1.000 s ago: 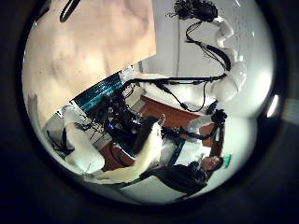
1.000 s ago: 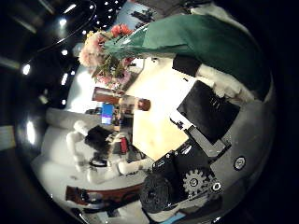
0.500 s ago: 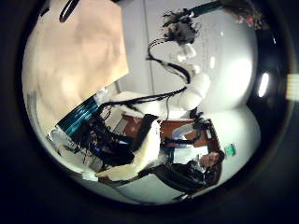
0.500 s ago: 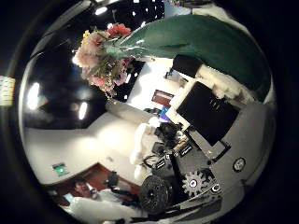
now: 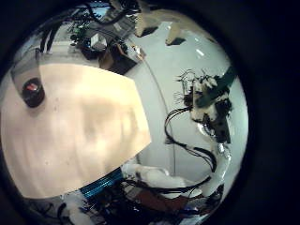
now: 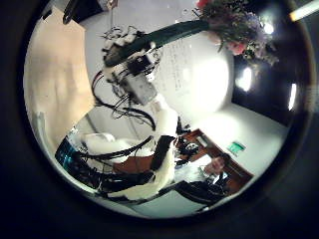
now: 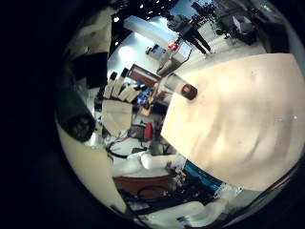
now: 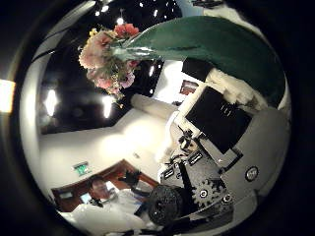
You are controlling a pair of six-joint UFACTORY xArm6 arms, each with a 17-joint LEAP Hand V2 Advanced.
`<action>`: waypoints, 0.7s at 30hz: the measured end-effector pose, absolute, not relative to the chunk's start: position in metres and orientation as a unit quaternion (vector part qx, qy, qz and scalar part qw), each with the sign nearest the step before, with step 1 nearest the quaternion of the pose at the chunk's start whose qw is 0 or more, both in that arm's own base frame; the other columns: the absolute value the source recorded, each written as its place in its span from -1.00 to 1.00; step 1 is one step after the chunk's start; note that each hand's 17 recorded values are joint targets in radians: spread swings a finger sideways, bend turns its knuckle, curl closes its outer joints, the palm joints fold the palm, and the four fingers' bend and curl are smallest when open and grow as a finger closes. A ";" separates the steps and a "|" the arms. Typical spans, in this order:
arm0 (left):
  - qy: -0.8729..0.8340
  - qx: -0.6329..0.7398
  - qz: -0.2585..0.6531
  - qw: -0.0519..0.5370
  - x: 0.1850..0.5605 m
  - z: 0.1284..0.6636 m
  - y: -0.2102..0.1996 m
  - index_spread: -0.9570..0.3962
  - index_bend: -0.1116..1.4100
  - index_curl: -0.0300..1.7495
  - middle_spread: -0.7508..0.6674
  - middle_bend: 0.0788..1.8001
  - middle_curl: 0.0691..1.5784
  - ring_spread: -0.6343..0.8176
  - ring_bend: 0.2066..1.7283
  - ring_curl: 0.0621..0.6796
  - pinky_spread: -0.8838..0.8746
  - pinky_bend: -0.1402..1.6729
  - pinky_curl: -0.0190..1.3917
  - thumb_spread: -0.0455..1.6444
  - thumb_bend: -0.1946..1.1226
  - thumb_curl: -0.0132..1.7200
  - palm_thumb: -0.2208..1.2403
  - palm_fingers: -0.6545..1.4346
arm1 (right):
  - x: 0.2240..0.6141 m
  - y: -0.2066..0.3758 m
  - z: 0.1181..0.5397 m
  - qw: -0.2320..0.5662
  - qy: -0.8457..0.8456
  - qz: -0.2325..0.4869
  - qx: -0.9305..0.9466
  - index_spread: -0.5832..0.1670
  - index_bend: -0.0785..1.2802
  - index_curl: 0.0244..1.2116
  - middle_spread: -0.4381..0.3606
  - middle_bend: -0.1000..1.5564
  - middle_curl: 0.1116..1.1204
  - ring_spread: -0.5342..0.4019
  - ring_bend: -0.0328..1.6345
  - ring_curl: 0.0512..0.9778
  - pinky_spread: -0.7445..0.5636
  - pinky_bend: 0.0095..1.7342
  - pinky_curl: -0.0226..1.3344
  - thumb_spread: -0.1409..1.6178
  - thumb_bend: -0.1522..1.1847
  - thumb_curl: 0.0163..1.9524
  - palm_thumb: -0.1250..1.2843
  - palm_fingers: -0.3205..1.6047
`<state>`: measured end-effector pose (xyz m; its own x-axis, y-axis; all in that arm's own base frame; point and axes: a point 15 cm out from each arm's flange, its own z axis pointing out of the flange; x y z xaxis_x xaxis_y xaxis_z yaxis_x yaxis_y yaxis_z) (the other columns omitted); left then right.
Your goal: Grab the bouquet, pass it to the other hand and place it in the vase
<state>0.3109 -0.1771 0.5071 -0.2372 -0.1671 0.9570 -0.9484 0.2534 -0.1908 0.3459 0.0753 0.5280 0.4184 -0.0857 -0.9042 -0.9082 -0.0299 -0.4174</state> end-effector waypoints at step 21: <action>-0.599 0.357 0.531 0.482 0.331 0.573 -0.197 0.66 -0.70 -0.72 0.45 -0.55 -0.53 0.57 -0.43 -0.45 0.60 -0.48 -0.52 0.14 -0.75 -0.59 -0.21 -0.23 | 0.319 0.147 0.457 0.468 0.368 0.415 -0.688 -0.05 0.84 0.50 -0.22 0.80 0.34 -0.26 0.79 0.41 -0.14 0.40 0.45 0.18 -0.78 0.11 0.85 0.51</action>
<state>0.3314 -0.1971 0.5732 -0.2799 0.0844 0.9563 -0.9392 0.1822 -0.2910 0.3195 0.1470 0.4573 0.3855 -0.1189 -0.9150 -0.8945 -0.2917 -0.3389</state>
